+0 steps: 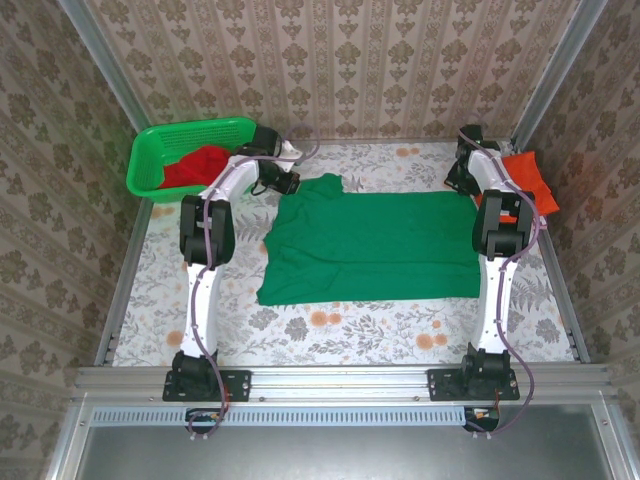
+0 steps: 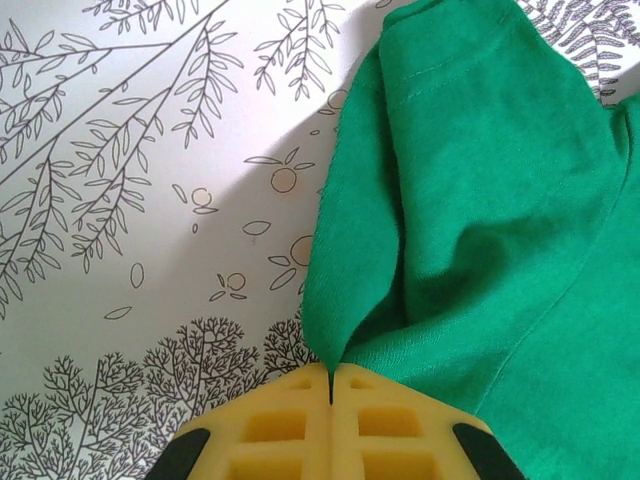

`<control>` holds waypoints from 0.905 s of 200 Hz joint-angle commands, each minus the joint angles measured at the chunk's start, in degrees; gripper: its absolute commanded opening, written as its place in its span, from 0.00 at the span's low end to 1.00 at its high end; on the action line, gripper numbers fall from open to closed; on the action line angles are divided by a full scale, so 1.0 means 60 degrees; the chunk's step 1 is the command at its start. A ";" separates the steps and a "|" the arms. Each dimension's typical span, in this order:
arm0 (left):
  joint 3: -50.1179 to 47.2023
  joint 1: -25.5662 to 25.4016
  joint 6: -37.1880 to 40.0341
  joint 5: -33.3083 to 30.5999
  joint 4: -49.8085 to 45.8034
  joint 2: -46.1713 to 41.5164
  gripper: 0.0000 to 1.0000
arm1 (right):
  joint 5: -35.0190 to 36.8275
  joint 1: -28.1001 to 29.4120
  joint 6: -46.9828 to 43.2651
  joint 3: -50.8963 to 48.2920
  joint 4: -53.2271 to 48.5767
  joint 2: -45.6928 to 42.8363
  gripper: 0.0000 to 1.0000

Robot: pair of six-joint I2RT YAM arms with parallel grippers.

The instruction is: Fold and stack the t-shirts

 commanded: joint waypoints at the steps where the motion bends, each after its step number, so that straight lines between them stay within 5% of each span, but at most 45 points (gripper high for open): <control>1: -0.0500 0.0072 0.0622 0.0332 0.0666 -0.1084 0.00 | 0.0145 0.0079 -0.0176 -0.0792 0.0341 -0.0930 0.00; 85: -0.1856 0.0046 0.1511 0.0662 0.1780 -0.2220 0.00 | -0.0042 0.0054 -0.0385 -0.4735 0.3000 -0.3984 0.00; 181: -0.3993 -0.0272 0.2190 0.0766 0.1637 -0.3998 0.00 | -0.0013 -0.0001 -0.0543 -0.7721 0.3757 -0.6767 0.00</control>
